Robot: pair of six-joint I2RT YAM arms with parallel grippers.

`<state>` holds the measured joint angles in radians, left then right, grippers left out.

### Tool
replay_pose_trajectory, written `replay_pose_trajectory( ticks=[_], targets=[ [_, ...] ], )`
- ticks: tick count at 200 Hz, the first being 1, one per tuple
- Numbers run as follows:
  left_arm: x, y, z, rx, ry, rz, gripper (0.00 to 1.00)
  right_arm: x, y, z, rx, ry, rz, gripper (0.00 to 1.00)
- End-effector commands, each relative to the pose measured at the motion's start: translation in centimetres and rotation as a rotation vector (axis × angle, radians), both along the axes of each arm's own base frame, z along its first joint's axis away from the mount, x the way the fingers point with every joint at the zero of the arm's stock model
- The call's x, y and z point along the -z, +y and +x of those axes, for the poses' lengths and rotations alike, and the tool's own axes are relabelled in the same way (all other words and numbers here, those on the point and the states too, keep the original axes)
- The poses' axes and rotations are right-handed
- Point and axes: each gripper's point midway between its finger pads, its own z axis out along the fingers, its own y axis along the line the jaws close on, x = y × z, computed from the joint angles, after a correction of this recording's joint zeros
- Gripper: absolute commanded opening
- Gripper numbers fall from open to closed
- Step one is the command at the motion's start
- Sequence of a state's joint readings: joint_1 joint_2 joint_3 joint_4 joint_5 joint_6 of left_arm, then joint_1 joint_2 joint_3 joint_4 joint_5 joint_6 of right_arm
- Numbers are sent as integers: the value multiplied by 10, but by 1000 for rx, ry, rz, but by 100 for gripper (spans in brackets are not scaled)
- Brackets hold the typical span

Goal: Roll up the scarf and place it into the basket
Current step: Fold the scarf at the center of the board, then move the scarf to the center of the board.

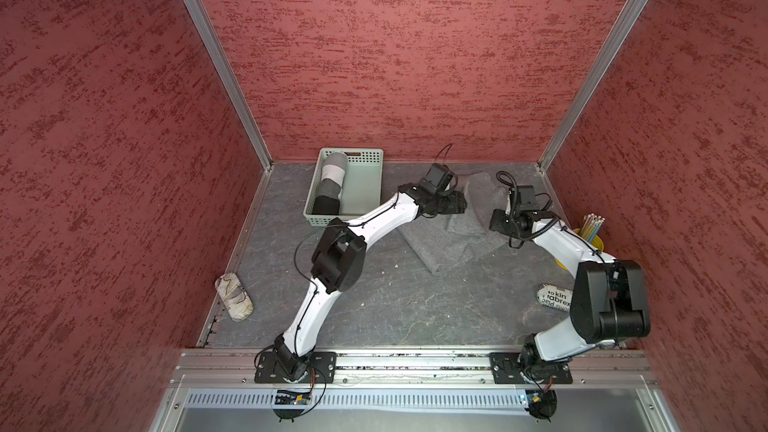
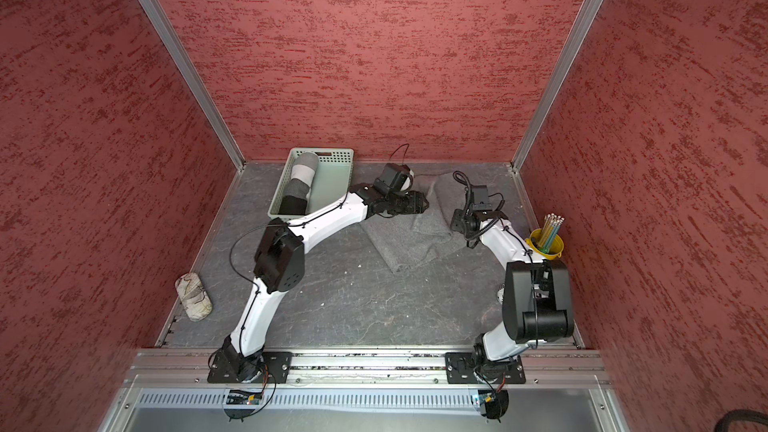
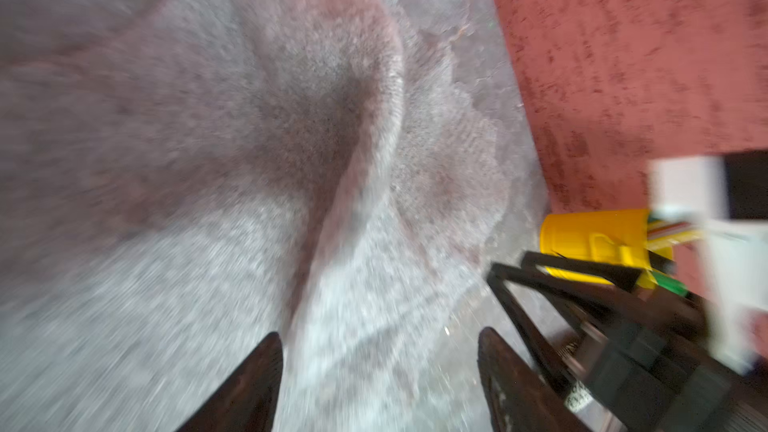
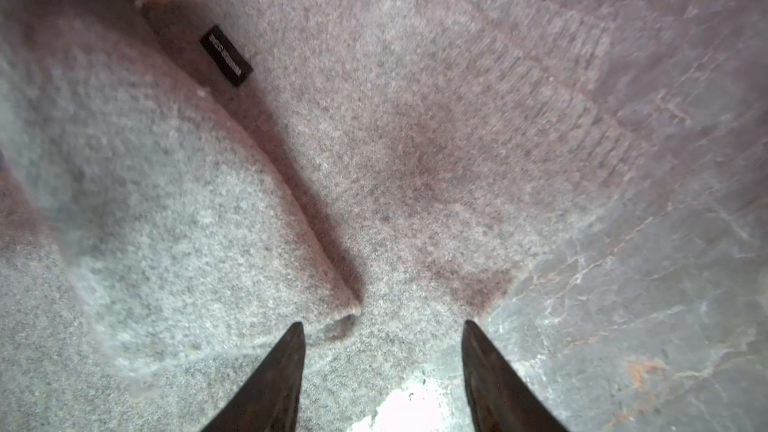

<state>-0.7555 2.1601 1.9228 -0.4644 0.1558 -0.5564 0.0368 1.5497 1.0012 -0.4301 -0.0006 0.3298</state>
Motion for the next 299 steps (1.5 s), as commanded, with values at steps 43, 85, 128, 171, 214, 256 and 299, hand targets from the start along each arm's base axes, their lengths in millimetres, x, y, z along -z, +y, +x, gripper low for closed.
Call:
replay_pose_trajectory(
  ticks=[43,85,128,171,214,256,299],
  targets=[
    [31,98,-56,-197,17,143,67,-34,39,3,-79,-117,56,64],
    [96,109,-92,-170,170,214,69,-39,42,9,-76,-121,0,74],
    [125,89,-114,-80,227,264,73,-55,31,9,-33,-150,-44,77],
    [152,74,-116,-21,266,263,49,-49,33,6,-31,-133,-29,76],
    [159,115,-138,42,315,354,0,-48,22,-2,-6,-90,-86,76],
    [155,187,-164,123,303,471,0,-55,11,-11,41,-81,-125,76],
    [154,248,-181,88,386,507,5,-46,15,-16,53,-50,-87,73]
  ],
)
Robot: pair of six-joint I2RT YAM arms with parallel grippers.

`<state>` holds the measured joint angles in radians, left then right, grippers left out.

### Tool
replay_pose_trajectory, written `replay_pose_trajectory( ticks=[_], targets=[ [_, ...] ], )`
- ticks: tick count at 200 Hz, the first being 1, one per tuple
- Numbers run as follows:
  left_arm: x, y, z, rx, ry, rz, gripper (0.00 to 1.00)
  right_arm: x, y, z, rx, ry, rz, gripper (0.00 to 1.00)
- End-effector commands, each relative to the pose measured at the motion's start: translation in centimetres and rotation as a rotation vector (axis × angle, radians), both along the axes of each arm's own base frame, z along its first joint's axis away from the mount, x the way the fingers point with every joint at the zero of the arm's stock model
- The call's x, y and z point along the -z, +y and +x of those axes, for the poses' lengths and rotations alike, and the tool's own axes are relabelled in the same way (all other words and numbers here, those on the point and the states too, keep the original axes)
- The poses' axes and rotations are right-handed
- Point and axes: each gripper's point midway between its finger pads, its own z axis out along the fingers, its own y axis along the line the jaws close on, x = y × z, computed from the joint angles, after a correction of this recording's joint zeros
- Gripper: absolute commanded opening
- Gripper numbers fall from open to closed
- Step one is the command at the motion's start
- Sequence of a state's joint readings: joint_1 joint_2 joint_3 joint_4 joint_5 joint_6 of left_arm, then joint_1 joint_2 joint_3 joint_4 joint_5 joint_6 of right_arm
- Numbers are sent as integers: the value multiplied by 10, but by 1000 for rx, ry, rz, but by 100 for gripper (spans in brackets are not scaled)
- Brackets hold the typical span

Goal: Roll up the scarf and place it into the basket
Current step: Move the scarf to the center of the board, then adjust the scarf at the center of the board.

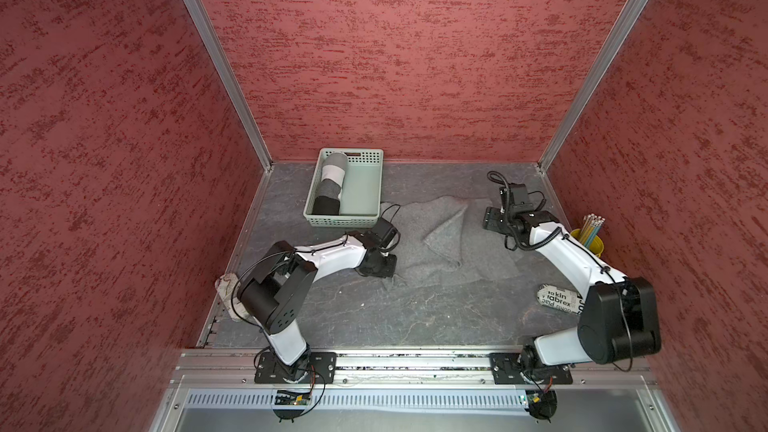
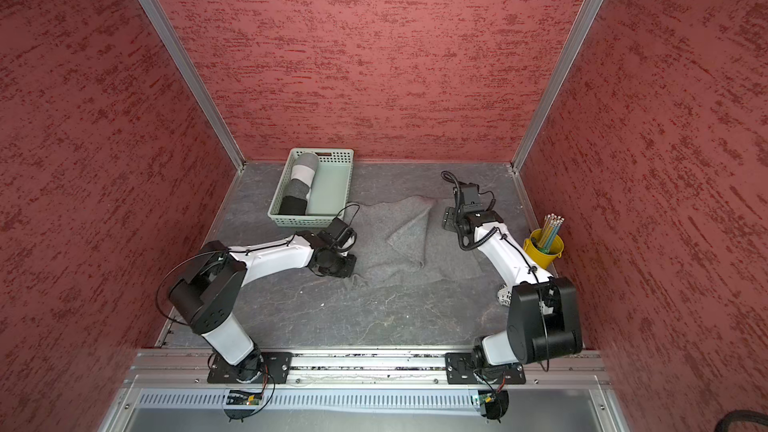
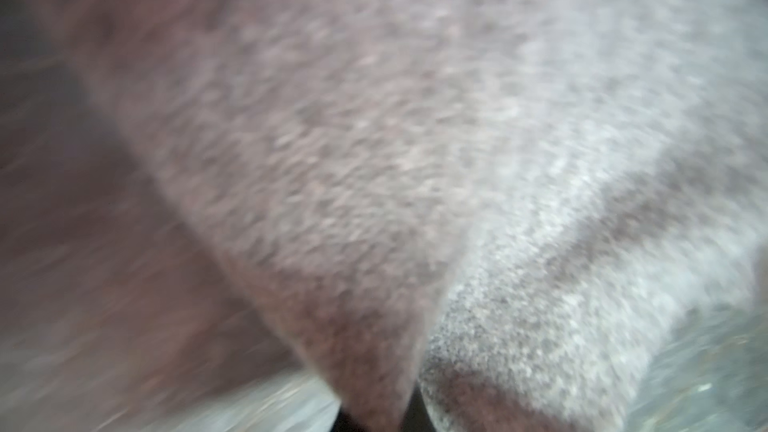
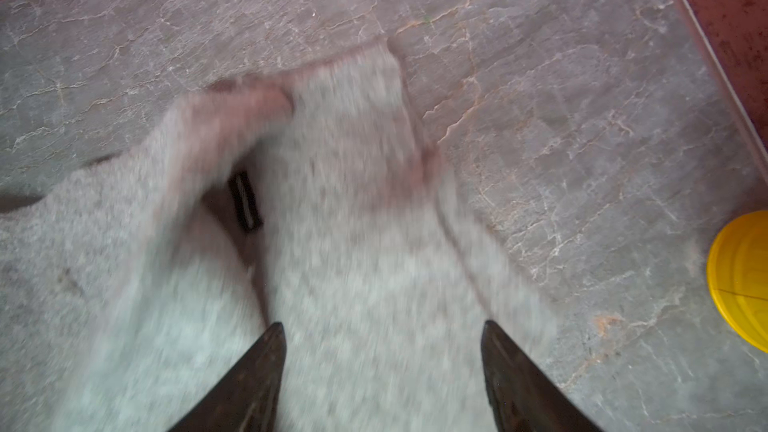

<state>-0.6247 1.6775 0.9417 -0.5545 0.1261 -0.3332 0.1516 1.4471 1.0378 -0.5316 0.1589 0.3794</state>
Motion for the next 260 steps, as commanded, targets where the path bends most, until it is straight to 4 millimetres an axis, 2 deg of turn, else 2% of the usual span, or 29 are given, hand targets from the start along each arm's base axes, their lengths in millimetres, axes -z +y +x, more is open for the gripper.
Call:
replay_pose_trajectory(
  ticks=[1,9,16,30,45,58,82,99,115,146,165,188,193,198,216,233,260],
  targets=[
    [-1,29,-21,36,59,35,6,-7,-1,-4,36,0,13,73],
    [-4,34,-23,20,55,45,13,-6,-1,-6,42,3,22,72],
    [-7,39,-24,-3,64,56,23,-5,-1,-8,46,0,32,72],
    [-12,43,-26,-40,79,60,52,-3,1,-12,54,-4,54,72],
    [-24,33,-24,-45,52,4,61,1,9,-13,45,-15,112,71],
    [-43,17,-18,-34,6,-69,70,6,18,-14,37,-20,178,70],
    [-88,-7,-4,20,-122,-125,74,11,27,-15,47,-30,253,70],
    [-118,-31,3,105,-227,-181,74,12,23,-14,88,-46,272,71],
    [-129,-57,12,182,-321,-249,75,12,21,-10,110,-66,346,70],
    [-118,-107,23,338,-389,-360,82,6,34,6,77,-119,604,63],
    [-100,-129,22,443,-344,-368,90,6,44,11,52,-120,670,63],
    [-70,-134,28,468,-275,-281,92,11,52,14,39,-117,734,64],
    [-67,-135,30,470,-268,-271,92,9,54,14,32,-122,751,65],
    [-64,-137,31,471,-262,-264,92,19,57,15,36,-95,767,65],
    [-57,-141,31,482,-242,-256,91,27,63,18,29,-83,816,67],
    [-55,-144,29,492,-237,-266,87,33,65,22,29,-75,835,68],
    [-51,-146,27,498,-214,-272,73,41,69,26,24,-57,850,69]
  ],
)
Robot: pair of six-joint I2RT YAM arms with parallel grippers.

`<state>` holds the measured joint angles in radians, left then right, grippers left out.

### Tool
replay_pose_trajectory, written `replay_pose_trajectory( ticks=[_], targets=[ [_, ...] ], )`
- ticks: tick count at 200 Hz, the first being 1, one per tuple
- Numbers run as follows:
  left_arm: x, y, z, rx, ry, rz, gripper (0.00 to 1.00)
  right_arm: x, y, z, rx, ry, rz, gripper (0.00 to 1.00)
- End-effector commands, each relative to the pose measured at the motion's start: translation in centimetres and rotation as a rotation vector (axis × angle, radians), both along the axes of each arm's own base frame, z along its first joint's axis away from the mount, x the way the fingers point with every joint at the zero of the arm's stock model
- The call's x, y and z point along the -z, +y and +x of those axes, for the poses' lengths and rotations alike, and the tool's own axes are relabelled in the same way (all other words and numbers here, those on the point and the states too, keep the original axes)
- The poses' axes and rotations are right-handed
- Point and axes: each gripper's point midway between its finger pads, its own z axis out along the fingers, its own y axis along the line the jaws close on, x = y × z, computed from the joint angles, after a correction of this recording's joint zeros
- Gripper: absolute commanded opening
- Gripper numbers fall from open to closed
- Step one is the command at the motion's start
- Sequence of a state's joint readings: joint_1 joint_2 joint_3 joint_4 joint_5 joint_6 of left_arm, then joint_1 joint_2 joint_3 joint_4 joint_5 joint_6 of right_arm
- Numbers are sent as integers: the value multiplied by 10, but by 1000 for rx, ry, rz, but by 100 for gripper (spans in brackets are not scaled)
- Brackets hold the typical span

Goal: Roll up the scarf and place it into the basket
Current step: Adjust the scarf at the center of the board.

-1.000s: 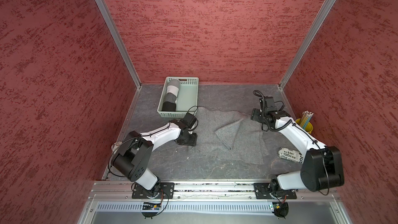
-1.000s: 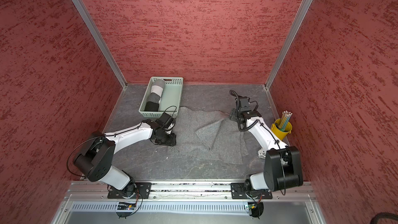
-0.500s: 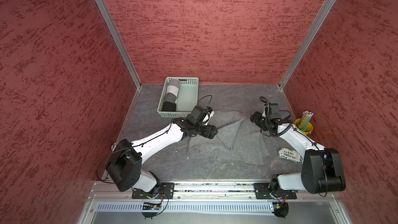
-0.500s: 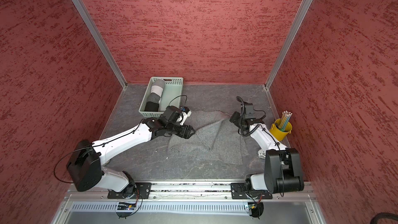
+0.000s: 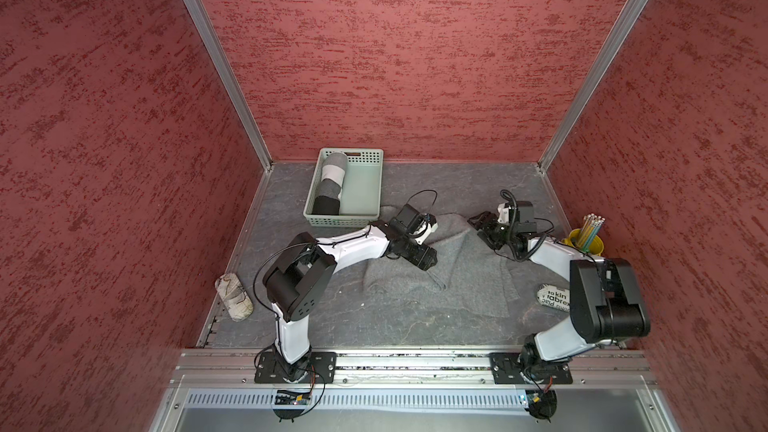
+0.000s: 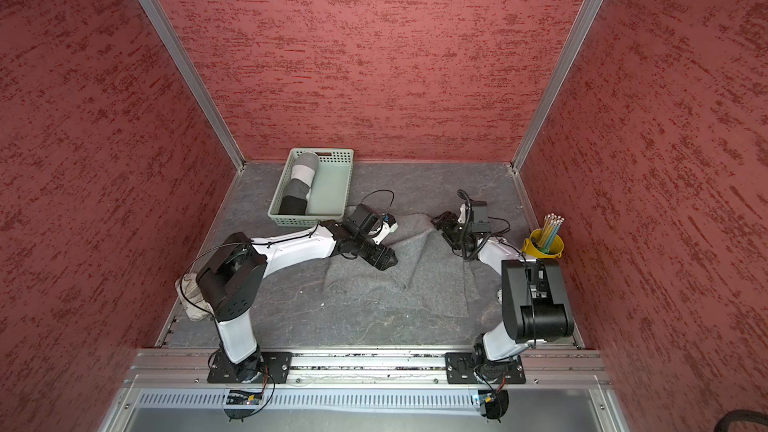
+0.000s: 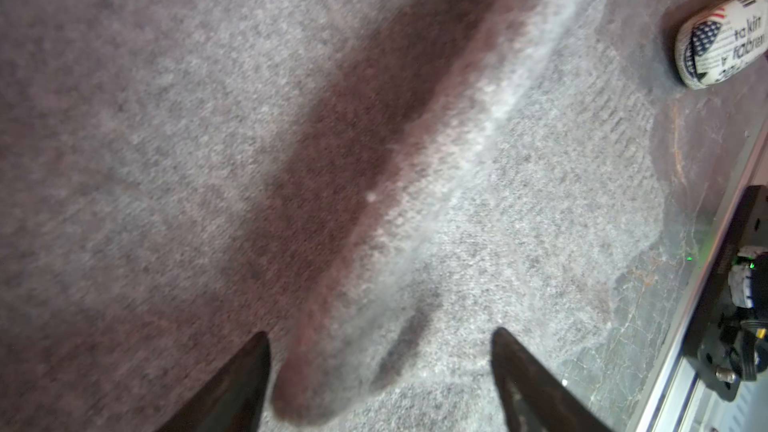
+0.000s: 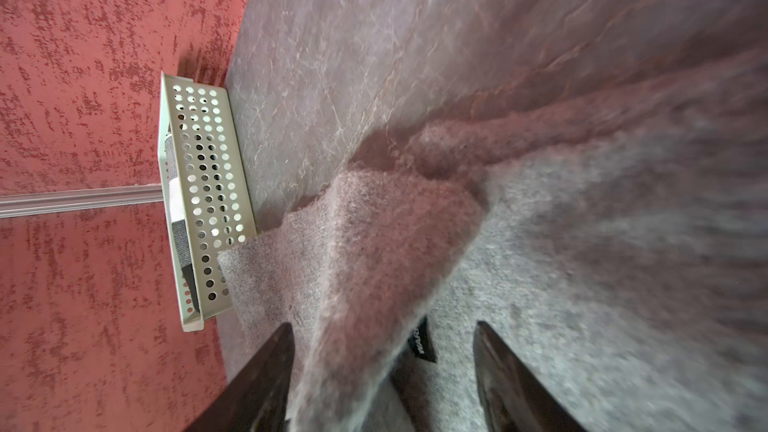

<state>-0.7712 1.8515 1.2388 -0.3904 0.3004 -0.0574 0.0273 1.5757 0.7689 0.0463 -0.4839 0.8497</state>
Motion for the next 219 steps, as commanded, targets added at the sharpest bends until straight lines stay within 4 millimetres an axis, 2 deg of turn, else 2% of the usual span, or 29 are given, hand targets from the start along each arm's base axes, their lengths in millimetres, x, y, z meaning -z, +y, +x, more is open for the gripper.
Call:
replay_pose_trajectory(
  ticks=[1,46,60,77,86,100,127,143,174,197,219],
  targets=[
    [2,-7,-3,39,17,-5,72,-8,8,10,-17,-41,59,69],
    [7,-11,-7,58,49,-7,43,-2,13,20,-37,-34,82,66],
    [6,-14,-9,69,51,-9,32,-4,14,25,-46,-41,75,53],
    [-2,-17,-13,83,62,-13,9,-10,11,32,-55,-48,37,34],
    [-12,-20,-17,91,72,-24,0,-17,9,35,-62,-57,6,26],
    [-36,-25,-27,103,113,-66,0,-28,3,35,-81,-74,-72,14],
    [-96,-36,-50,137,186,-192,0,-54,-16,32,-100,-96,-255,6],
    [-122,-46,-62,150,185,-244,0,-67,-25,31,-122,-108,-353,0],
    [-149,-67,-82,177,202,-295,0,-83,-46,33,-124,-100,-520,0],
    [-170,-83,-94,206,202,-348,0,-87,-64,32,-101,-74,-629,0],
    [-189,-97,-103,241,195,-395,0,-89,-72,29,-83,-60,-673,0]
  ],
)
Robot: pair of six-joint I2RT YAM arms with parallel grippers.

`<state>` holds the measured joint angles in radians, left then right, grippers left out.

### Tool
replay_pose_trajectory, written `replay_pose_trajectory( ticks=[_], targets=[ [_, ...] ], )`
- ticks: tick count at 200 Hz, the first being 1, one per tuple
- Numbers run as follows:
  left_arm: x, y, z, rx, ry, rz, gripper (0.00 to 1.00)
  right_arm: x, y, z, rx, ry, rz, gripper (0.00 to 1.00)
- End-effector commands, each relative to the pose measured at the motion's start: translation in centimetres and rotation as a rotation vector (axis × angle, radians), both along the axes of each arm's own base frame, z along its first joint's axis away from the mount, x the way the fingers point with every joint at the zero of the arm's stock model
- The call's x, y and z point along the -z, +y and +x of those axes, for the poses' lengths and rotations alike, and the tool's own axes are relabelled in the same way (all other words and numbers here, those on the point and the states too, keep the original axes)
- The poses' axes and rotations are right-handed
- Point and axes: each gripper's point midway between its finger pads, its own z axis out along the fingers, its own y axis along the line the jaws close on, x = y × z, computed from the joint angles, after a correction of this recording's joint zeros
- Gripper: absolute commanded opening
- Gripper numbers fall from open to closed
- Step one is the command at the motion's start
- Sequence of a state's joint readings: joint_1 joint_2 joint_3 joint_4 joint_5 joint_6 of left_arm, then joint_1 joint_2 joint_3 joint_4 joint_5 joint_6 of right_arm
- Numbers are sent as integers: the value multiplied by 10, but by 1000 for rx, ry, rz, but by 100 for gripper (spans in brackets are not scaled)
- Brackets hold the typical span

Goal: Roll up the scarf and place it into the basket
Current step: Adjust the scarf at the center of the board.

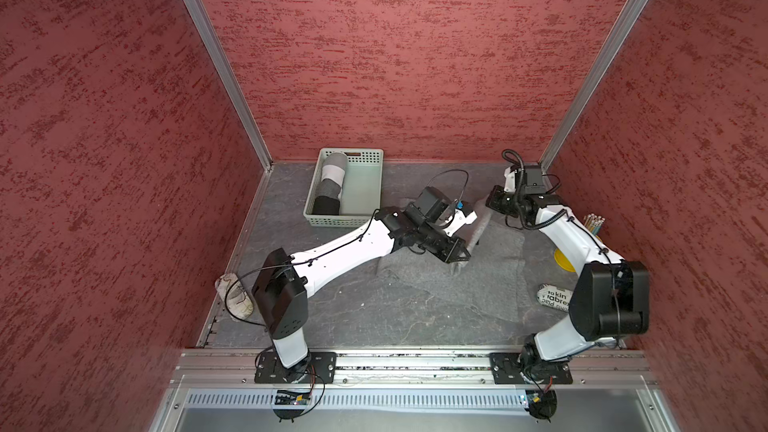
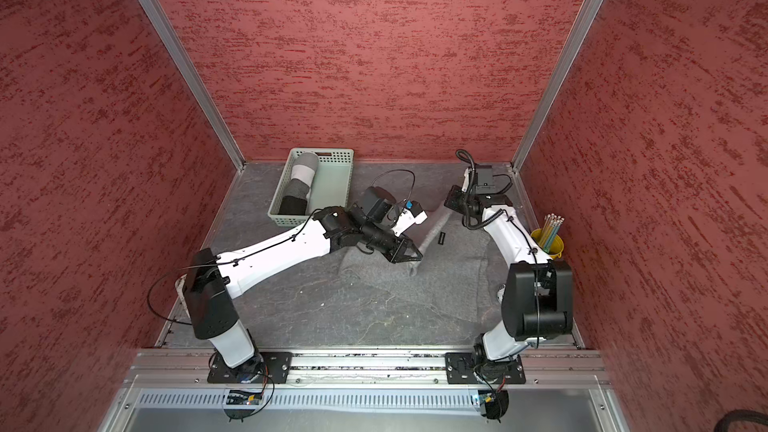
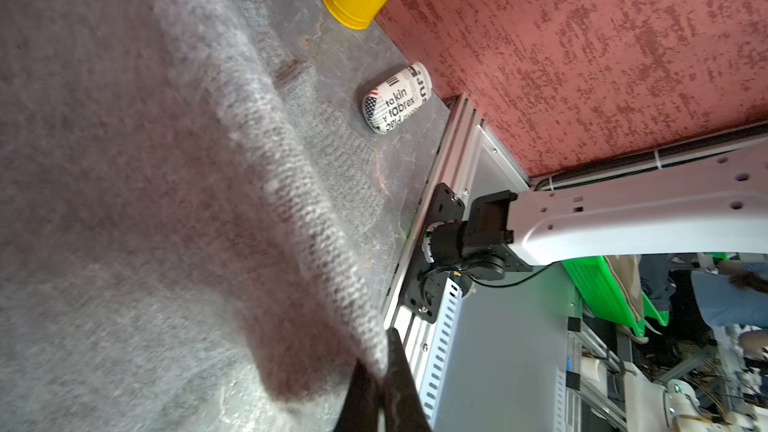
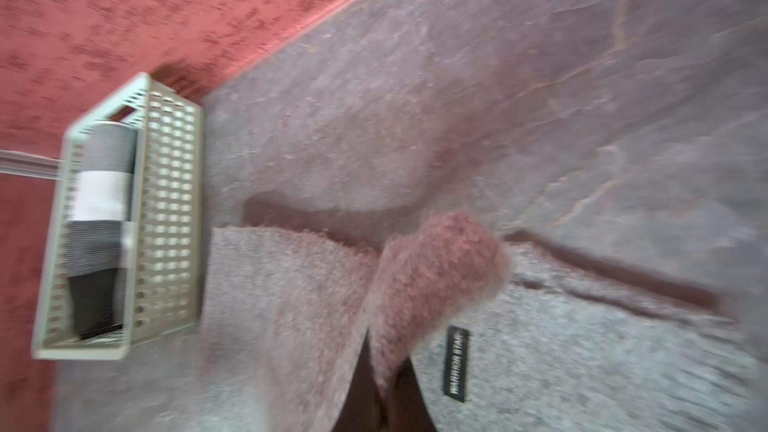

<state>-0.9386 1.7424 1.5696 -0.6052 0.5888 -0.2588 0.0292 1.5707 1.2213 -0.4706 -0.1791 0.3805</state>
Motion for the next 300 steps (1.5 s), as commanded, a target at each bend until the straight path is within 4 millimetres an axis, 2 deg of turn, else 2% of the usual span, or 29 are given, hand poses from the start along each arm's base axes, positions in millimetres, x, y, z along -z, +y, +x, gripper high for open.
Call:
replay_pose_trajectory(
  ticks=[1,35,68,82,84,89,107,170,174,198,230,243,254,258,274,294,300],
  targets=[
    [-26,-15,-13,36,28,-71,0,-3,-25,-11,43,32,-152,0],
    [-37,-39,-27,99,25,-107,0,-12,-40,-19,108,19,-208,0],
    [-14,-69,-36,146,28,-92,0,-16,-57,-28,173,7,-257,0],
    [0,-81,-38,160,33,-90,0,-11,-65,-31,197,17,-277,0],
    [1,-83,-38,162,33,-91,0,-18,-66,-33,204,-2,-278,0],
    [5,-87,-39,167,35,-93,0,-20,-69,-35,214,-8,-282,0],
    [21,-102,-41,184,37,-104,0,-16,-79,-43,249,3,-316,0],
    [70,-162,-52,229,101,-183,0,36,-115,-67,368,145,-409,0],
    [73,-165,-53,230,116,-186,0,47,-117,-68,372,177,-417,0],
    [102,-182,-56,238,232,-186,0,74,-123,-74,396,246,-421,0],
    [135,-193,-58,245,342,-156,15,103,-125,-80,415,318,-412,2],
    [143,-193,-56,239,360,-138,27,112,-126,-84,429,347,-406,8],
    [145,-190,-53,236,377,-131,52,119,-128,-89,444,371,-406,23],
    [145,-189,-51,234,380,-131,58,120,-129,-91,448,378,-408,29],
    [134,-179,-42,228,392,-144,61,121,-133,-98,476,394,-422,48],
    [105,-154,-31,222,352,-191,65,106,-143,-107,526,388,-469,58],
    [91,-145,-28,217,324,-203,68,100,-147,-110,540,385,-488,61]
  ],
)
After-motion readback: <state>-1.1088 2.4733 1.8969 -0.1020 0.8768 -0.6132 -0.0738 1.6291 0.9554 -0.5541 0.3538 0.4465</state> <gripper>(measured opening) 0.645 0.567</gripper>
